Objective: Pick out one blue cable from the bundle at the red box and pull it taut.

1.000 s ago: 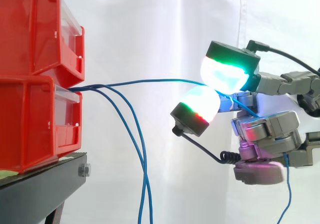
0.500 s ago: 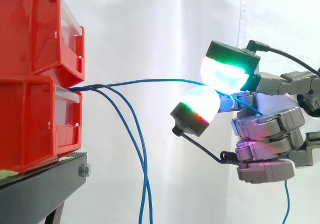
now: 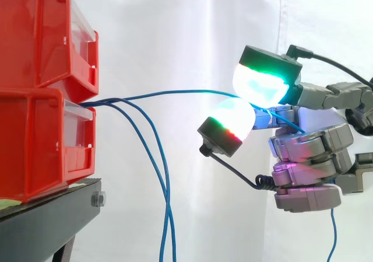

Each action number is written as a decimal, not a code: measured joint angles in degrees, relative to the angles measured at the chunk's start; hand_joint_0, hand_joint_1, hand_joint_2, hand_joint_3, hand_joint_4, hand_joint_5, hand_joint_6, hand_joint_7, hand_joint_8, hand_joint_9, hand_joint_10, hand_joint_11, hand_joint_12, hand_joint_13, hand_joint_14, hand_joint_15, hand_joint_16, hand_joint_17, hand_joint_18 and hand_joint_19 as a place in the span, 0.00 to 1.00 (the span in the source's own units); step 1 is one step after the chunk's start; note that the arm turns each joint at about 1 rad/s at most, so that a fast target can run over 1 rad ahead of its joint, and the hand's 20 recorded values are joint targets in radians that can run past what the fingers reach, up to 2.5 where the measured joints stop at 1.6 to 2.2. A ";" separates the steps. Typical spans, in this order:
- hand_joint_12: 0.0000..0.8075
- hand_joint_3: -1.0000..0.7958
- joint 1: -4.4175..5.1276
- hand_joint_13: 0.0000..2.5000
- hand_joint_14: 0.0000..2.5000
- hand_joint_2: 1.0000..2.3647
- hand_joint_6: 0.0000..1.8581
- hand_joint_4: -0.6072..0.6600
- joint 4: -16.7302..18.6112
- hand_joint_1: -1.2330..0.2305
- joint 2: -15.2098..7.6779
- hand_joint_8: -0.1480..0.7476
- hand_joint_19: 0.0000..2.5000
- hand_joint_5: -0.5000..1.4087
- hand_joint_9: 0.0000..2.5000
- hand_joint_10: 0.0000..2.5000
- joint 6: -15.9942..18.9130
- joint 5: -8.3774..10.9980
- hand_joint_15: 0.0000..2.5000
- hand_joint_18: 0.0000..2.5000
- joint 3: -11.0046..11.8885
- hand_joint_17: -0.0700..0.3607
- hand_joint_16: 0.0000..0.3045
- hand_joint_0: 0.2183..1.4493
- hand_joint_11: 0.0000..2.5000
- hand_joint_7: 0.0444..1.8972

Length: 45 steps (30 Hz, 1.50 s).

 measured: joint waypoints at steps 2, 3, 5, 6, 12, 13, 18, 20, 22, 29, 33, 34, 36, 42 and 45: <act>0.27 0.40 0.00 0.40 0.86 0.01 0.51 0.40 -0.02 0.42 0.00 0.35 0.69 0.20 0.61 0.14 0.01 0.04 0.48 0.42 0.00 0.26 0.06 0.32 0.67 0.42; 0.27 0.39 0.00 0.40 0.87 0.01 0.51 0.40 -0.03 0.42 0.00 0.35 0.69 0.20 0.61 0.14 0.01 0.05 0.47 0.42 0.00 0.26 0.06 0.32 0.67 0.42; 0.27 0.39 0.00 0.41 0.85 0.01 0.51 0.40 -0.05 0.42 0.00 0.36 0.69 0.20 0.61 0.14 0.00 0.07 0.48 0.43 0.00 0.26 0.06 0.32 0.67 0.41; 0.27 0.40 0.00 0.41 0.85 0.01 0.51 0.40 -0.05 0.42 0.00 0.35 0.69 0.20 0.61 0.13 0.00 0.07 0.47 0.43 0.00 0.26 0.06 0.32 0.68 0.41; 0.29 0.40 0.00 0.42 0.80 0.01 0.51 0.40 -0.13 0.41 0.00 0.38 0.67 0.20 0.62 0.11 -0.04 0.08 0.50 0.45 0.00 0.29 0.08 0.33 0.68 0.42; 0.30 0.40 0.00 0.42 0.80 0.01 0.51 0.40 -0.14 0.41 0.00 0.38 0.67 0.20 0.62 0.09 -0.04 0.09 0.50 0.45 0.00 0.29 0.08 0.33 0.69 0.42; 0.29 0.40 0.00 0.42 0.79 0.01 0.51 0.40 -0.15 0.41 0.00 0.39 0.66 0.20 0.62 0.07 -0.03 0.09 0.50 0.45 0.00 0.29 0.08 0.33 0.69 0.43; 0.30 0.40 0.00 0.42 0.79 0.01 0.51 0.41 -0.15 0.41 0.00 0.39 0.67 0.20 0.62 0.06 -0.02 0.09 0.50 0.44 0.00 0.29 0.08 0.33 0.70 0.42; 0.29 0.40 0.00 0.42 0.79 0.01 0.51 0.41 -0.16 0.41 0.00 0.38 0.66 0.20 0.62 0.06 -0.01 0.09 0.50 0.45 0.00 0.29 0.08 0.33 0.70 0.42; 0.30 0.40 0.00 0.43 0.77 0.01 0.51 0.41 -0.16 0.41 0.00 0.39 0.67 0.20 0.63 0.05 -0.02 0.09 0.50 0.46 0.00 0.30 0.09 0.33 0.71 0.43; 0.29 0.40 0.00 0.44 0.77 0.01 0.51 0.41 -0.16 0.41 0.00 0.39 0.67 0.20 0.63 0.05 -0.02 0.09 0.50 0.46 0.00 0.30 0.09 0.33 0.72 0.43; 0.29 0.40 0.00 0.44 0.76 0.01 0.51 0.41 -0.15 0.41 0.00 0.39 0.67 0.20 0.63 0.05 -0.02 0.10 0.50 0.46 0.00 0.30 0.08 0.33 0.71 0.43; 0.29 0.40 0.00 0.44 0.76 0.01 0.51 0.41 -0.16 0.41 0.00 0.39 0.67 0.20 0.63 0.04 -0.01 0.10 0.50 0.46 0.00 0.30 0.09 0.33 0.72 0.43; 0.30 0.40 0.00 0.44 0.74 0.01 0.51 0.41 -0.16 0.41 0.00 0.38 0.66 0.20 0.63 0.03 -0.03 0.10 0.51 0.46 0.00 0.30 0.09 0.32 0.72 0.44; 0.30 0.40 0.00 0.44 0.73 0.01 0.50 0.41 -0.16 0.41 0.00 0.39 0.66 0.20 0.63 0.03 -0.03 0.10 0.51 0.46 0.00 0.31 0.09 0.33 0.72 0.44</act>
